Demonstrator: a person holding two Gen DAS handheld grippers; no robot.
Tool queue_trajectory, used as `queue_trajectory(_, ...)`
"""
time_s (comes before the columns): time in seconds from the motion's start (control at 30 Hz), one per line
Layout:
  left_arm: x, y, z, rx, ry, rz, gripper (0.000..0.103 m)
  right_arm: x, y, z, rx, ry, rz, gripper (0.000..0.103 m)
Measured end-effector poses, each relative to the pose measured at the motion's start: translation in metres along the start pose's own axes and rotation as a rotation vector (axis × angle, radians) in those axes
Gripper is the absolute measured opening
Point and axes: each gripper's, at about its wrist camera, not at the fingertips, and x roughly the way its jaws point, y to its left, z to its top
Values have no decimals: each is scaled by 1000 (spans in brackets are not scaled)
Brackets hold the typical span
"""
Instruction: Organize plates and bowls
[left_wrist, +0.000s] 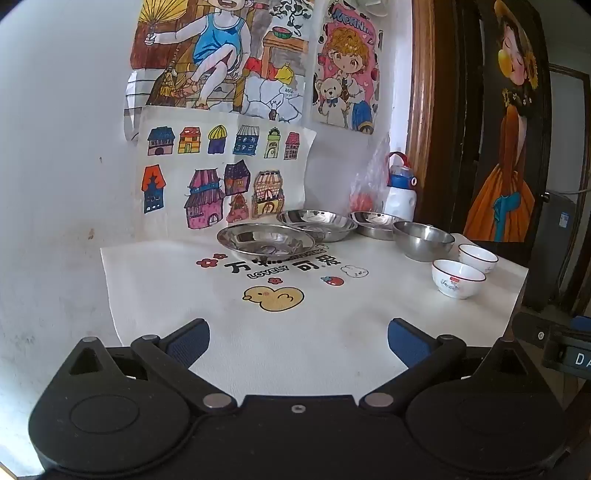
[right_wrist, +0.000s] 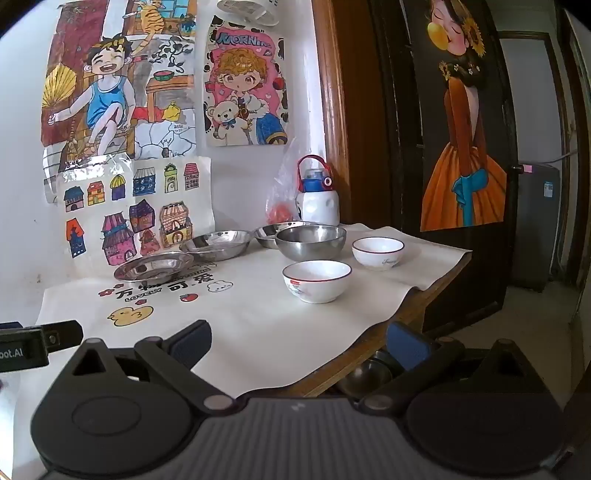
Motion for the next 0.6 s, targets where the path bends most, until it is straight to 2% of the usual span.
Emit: queue_trajectory(0.6,2,-1,-2,-7,21,-17,102,0,0,0,-3,2,0,103)
